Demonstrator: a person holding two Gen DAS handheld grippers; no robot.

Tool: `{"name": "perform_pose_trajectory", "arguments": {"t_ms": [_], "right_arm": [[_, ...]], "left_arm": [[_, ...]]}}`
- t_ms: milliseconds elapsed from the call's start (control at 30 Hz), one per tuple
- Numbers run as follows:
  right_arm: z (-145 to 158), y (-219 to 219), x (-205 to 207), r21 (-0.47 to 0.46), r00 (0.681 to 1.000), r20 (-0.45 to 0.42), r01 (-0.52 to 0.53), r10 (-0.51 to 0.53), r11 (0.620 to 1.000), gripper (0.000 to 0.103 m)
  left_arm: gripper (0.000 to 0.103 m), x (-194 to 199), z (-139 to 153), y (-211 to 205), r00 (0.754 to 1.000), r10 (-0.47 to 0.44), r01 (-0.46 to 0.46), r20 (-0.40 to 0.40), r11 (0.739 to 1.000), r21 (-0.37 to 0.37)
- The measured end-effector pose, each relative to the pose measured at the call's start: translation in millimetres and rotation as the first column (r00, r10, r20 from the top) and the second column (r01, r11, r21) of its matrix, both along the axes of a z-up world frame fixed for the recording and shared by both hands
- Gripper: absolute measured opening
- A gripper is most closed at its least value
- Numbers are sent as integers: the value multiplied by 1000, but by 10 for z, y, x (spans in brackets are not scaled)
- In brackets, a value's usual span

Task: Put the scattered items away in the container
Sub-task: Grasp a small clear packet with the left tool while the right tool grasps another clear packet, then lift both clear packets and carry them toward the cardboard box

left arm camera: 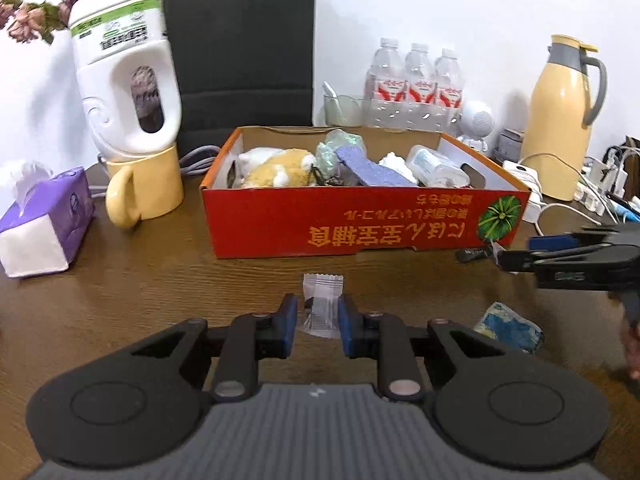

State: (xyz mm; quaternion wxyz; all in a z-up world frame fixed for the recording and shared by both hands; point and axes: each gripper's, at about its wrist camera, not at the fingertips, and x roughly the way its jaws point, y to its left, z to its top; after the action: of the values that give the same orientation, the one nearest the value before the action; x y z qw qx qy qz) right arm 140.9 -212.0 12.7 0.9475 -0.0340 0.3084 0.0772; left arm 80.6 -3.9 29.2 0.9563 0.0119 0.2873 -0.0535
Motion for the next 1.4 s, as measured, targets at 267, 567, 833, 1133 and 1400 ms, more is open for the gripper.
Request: {"name": "perform_pose_trajectory", "arguments": {"t_ms": [267, 567, 833, 1133, 1400], "right_arm": [[-52, -10, 31, 28, 998, -58, 26, -24, 999, 13], [463, 460, -1157, 72, 992, 121, 28, -37, 997, 13], [561, 692, -1987, 152, 959, 264, 64, -103, 986, 13], [386, 770, -2674, 163, 937, 323, 81, -131, 983, 13], [286, 860, -2902, 154, 934, 339, 62, -112, 986, 13]], "left_arm": [[23, -163, 63, -56, 999, 10, -11, 47, 1000, 3], [23, -709, 289, -216, 979, 21, -30, 203, 999, 41], [23, -1499, 429, -282, 932, 49, -49, 360, 999, -10], [23, -2231, 218, -117, 920, 96, -89, 380, 995, -36], [23, -2302, 218, 4, 914, 139, -129, 381, 990, -51]]}}
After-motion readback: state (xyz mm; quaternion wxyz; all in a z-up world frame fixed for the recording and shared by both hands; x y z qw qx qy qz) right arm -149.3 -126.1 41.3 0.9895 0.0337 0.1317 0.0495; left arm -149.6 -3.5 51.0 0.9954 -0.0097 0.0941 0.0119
